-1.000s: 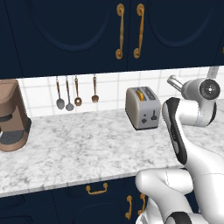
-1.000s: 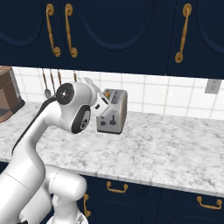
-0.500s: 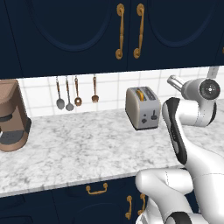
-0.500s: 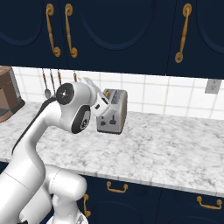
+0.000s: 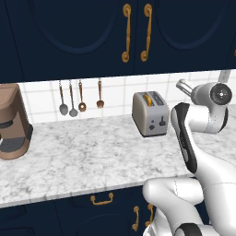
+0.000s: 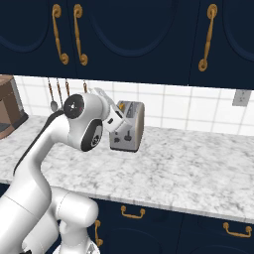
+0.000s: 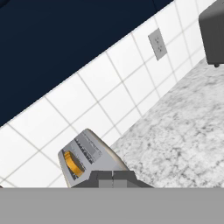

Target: Start the toaster. Once the lever pops up, take the bread to the plate on the dining counter.

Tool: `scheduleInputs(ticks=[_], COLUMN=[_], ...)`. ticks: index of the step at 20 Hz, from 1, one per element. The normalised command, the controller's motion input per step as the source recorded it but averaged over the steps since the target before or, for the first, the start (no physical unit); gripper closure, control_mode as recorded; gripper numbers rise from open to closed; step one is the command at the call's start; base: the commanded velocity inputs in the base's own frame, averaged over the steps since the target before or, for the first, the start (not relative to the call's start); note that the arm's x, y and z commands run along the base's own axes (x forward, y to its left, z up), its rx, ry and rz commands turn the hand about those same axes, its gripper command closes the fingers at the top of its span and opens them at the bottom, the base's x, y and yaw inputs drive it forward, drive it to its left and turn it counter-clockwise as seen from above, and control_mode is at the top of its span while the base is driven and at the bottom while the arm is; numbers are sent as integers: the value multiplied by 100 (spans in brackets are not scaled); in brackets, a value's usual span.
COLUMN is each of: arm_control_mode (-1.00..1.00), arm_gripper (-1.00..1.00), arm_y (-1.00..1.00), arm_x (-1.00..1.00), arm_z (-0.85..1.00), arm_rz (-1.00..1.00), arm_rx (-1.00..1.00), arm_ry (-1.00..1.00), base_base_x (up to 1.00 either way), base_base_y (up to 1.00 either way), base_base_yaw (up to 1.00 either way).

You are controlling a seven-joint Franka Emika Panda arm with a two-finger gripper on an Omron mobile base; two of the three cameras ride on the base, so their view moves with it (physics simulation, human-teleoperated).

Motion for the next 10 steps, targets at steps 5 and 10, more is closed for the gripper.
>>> scheduleInputs(ticks=[5,10], arm_control_mode=[-100,-100], arm_gripper=[100,100], arm_y=[0,0], arm_x=[0,0], arm_z=[0,0], arm_rz=[0,0], arm_rx=[0,0], arm_ry=[0,0], base_base_x=[0,0], base_base_y=[0,0], base_base_yaw=[0,0])
